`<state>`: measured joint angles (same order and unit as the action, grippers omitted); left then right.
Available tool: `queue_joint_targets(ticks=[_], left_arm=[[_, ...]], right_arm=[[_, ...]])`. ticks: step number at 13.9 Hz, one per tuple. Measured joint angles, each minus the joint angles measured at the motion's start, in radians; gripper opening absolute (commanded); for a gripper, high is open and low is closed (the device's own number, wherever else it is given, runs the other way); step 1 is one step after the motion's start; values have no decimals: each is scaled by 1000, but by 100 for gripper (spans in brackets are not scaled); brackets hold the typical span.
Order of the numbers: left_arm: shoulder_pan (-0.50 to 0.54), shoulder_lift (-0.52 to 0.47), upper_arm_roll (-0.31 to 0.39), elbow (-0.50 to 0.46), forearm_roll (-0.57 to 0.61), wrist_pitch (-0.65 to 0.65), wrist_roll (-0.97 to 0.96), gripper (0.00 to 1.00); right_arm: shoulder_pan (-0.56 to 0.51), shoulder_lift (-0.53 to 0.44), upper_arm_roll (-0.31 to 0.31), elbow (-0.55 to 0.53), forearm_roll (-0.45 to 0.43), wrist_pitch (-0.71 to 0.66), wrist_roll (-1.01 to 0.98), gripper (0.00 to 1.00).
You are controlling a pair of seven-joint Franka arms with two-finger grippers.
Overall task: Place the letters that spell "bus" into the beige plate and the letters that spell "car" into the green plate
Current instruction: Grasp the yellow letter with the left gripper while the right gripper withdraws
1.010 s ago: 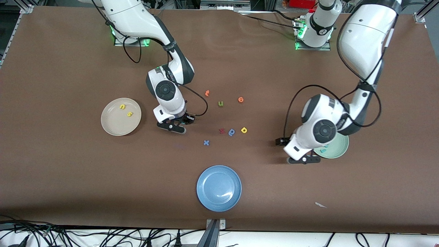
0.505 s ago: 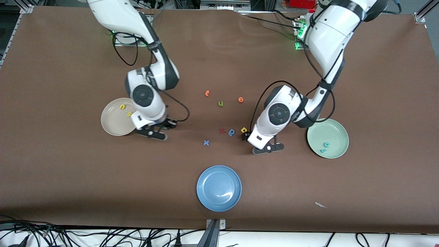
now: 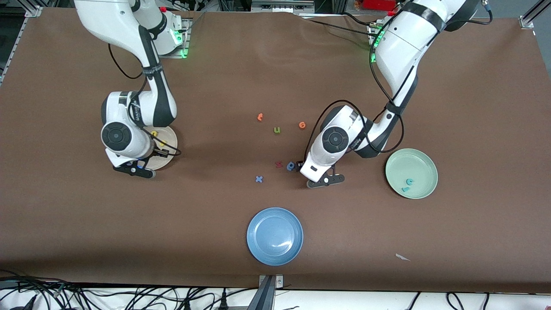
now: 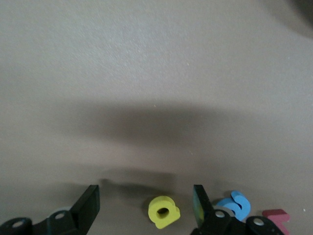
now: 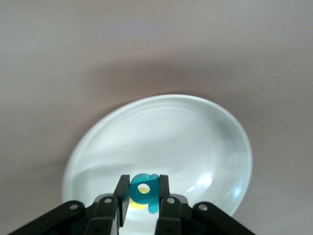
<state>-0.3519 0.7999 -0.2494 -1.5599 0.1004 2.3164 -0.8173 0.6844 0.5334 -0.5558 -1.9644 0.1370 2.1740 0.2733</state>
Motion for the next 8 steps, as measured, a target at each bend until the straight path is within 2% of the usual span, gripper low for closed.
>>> queue_joint_targets(ticks=[1,4,5,8], left_arm=[[-8,0,0,-3,0,0,-5,75],[-24,3,5,-9,0,0,-21,67],[-25,5,6,-9,0,0,-21,61],[-25,8,10,-10,1,-2,-22,46]], right_arm=[[-20,13,0,-3,0,4,-26,99],[-43,19,0,1,1,5,-74,99],[-40,10,0,9,1,0,-74,100],[-33,-68,1,51,1,-58,-74,100]])
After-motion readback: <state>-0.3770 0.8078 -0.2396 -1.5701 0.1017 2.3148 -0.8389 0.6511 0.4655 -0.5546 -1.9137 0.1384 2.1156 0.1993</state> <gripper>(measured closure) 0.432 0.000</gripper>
